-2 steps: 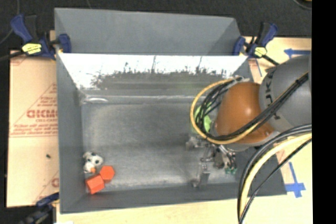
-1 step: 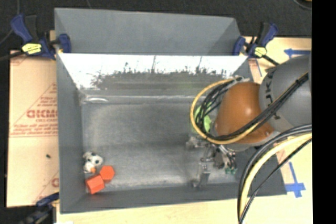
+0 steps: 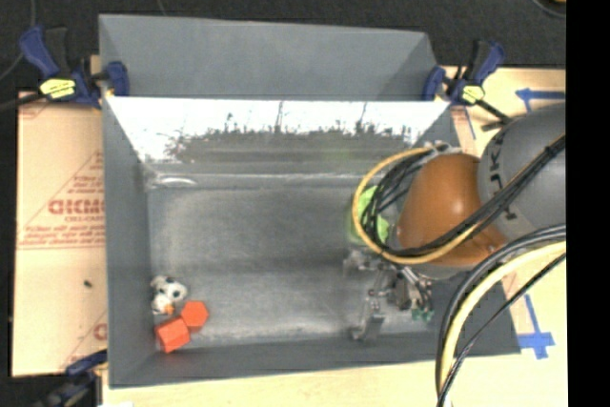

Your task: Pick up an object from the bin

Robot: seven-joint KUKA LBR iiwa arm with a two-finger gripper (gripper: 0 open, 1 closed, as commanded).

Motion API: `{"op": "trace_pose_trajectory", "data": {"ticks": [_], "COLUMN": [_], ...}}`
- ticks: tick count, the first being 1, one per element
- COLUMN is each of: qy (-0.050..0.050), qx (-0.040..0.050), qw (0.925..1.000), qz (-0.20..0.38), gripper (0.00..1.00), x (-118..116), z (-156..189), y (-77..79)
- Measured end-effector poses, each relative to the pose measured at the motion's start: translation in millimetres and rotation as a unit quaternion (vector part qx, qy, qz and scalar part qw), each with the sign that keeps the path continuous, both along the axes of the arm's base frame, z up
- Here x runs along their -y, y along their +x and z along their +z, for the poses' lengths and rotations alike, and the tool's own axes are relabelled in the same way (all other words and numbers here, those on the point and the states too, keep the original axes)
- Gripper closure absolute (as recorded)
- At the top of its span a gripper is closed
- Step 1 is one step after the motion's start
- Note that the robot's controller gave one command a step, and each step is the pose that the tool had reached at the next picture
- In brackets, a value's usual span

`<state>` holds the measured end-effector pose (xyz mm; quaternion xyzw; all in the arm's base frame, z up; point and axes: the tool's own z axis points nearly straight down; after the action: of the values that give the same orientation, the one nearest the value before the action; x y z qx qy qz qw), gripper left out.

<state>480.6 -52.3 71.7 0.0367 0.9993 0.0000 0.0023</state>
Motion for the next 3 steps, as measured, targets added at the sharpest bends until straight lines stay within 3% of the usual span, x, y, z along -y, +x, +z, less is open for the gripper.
{"op": "trace_pose_trajectory", "data": {"ticks": [1,2,3], "qy": [-0.003,-0.001,-0.003], "qx": [0.0008,0.0011,-0.001], "qw": [0.9996,0.9998,0.9986], "qz": [0.029,0.018,0.054], "gripper": [0.0,0.0,0.0], "x": [67.4,65.1,86.0], "z": [0.0,0.3,79.4], "y": [2.4,2.6,19.2]}}
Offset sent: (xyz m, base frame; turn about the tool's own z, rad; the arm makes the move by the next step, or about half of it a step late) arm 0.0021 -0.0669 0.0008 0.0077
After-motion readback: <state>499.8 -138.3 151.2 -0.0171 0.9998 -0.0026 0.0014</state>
